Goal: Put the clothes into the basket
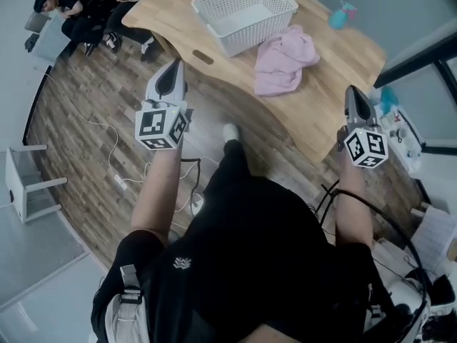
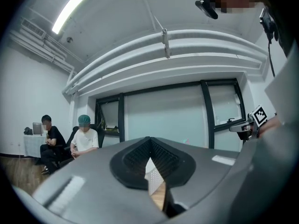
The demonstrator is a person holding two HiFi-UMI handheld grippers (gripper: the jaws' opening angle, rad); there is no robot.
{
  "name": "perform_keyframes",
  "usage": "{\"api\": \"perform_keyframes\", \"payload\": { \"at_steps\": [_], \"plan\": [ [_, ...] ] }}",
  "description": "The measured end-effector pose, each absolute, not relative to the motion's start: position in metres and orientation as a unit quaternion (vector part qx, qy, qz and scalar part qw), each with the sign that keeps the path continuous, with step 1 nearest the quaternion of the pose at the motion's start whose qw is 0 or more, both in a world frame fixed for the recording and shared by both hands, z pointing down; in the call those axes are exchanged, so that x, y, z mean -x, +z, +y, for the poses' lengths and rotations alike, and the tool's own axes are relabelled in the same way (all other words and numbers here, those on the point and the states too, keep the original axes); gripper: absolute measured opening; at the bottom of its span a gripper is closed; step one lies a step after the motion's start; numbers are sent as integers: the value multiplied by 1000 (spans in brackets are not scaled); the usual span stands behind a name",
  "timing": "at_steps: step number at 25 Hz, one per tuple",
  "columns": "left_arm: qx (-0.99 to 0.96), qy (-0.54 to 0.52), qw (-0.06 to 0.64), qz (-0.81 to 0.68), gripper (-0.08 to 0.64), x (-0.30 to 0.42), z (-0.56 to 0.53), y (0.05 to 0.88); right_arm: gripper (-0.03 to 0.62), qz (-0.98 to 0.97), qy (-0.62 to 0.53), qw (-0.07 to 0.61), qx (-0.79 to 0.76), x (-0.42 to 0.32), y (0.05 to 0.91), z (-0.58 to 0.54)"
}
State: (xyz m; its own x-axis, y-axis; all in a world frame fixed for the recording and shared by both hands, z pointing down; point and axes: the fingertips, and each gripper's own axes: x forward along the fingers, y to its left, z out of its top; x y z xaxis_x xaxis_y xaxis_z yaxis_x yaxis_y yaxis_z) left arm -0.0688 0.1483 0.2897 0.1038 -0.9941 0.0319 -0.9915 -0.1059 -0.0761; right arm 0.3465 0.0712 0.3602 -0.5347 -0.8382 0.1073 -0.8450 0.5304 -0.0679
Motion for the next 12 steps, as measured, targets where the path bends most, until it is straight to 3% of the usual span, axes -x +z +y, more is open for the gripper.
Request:
{"api": "perform_keyframes", "payload": {
  "at_steps": [12],
  "plan": [
    [771, -44, 18, 635, 6, 140, 13, 291, 2, -857, 64, 53, -509, -270, 368, -40]
  ]
}}
